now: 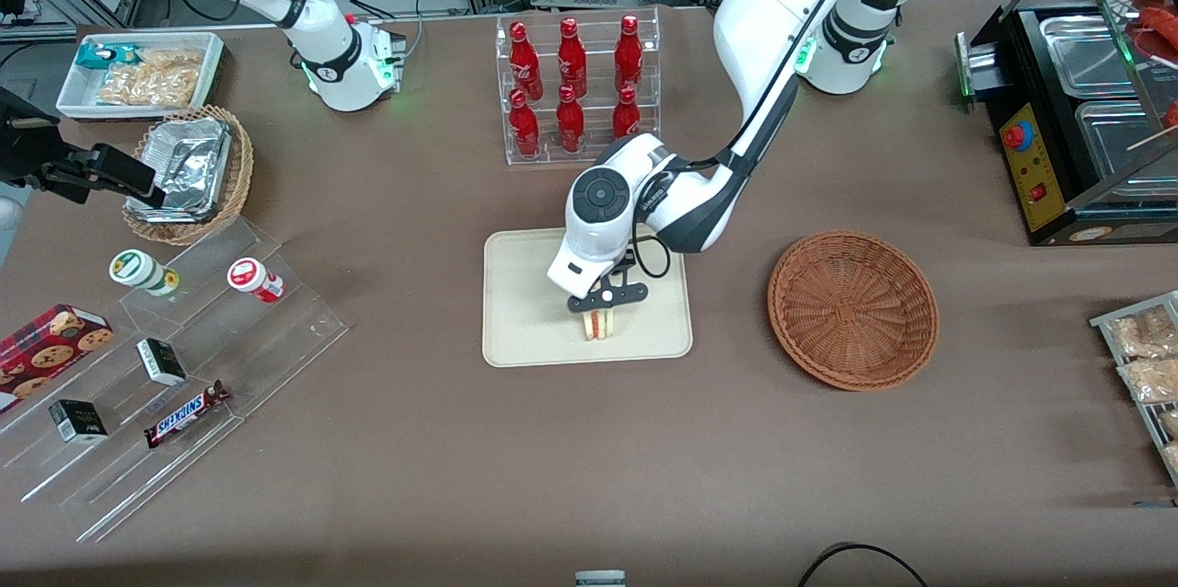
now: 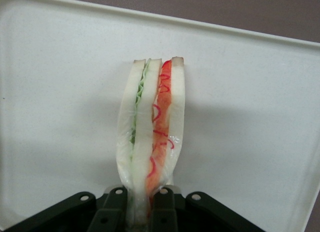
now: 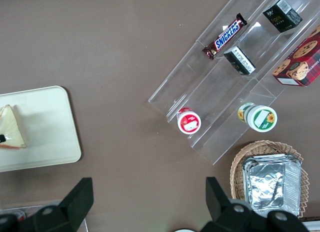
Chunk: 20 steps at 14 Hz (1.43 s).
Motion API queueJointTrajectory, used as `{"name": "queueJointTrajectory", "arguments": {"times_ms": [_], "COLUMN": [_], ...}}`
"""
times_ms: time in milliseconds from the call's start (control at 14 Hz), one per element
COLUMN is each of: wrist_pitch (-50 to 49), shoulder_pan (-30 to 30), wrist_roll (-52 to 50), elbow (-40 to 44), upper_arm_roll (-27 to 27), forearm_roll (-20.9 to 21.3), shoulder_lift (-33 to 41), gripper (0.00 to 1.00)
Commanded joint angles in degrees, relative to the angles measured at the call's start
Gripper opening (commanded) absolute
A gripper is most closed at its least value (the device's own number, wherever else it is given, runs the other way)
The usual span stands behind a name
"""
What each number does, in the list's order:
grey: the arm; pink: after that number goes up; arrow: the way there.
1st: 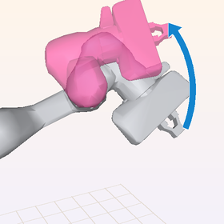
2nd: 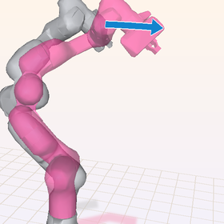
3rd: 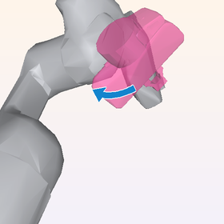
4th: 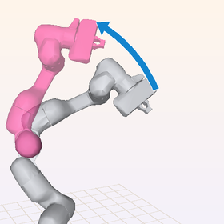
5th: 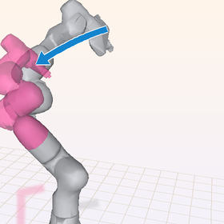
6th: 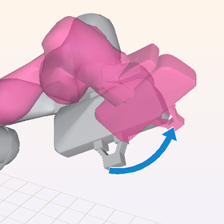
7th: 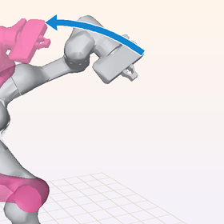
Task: Place sandwich from basket to tray
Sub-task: 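Lower the sandwich onto the tray and open the left gripper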
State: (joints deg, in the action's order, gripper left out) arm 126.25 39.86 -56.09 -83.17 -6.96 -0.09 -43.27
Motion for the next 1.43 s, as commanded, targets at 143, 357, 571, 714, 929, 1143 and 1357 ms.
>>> {"name": "queueJointTrajectory", "arguments": {"times_ms": [143,357,571,714,929,1143,1357], "wrist_pitch": [-0.74,-0.57,-0.74,-1.09,-4.76,-11.62,-17.16], "shoulder_pan": [1.27,1.72,2.07,2.07,1.63,1.19,-0.47], "wrist_roll": [-1.65,-1.83,-2.97,-2.62,-2.62,-0.44,0.63], "elbow": [1.96,1.96,1.78,1.87,1.61,1.7,1.08], "upper_arm_roll": [0.54,0.54,0.63,0.72,0.98,2.03,4.06], "forearm_roll": [0.79,0.61,0.52,1.05,1.23,2.1,2.37], "shoulder_lift": [-0.5,-0.76,0.11,1.51,5.64,9.51,13.02], "gripper": [0.07,0.24,1.0,1.0,1.0,1.0,1.0]}}
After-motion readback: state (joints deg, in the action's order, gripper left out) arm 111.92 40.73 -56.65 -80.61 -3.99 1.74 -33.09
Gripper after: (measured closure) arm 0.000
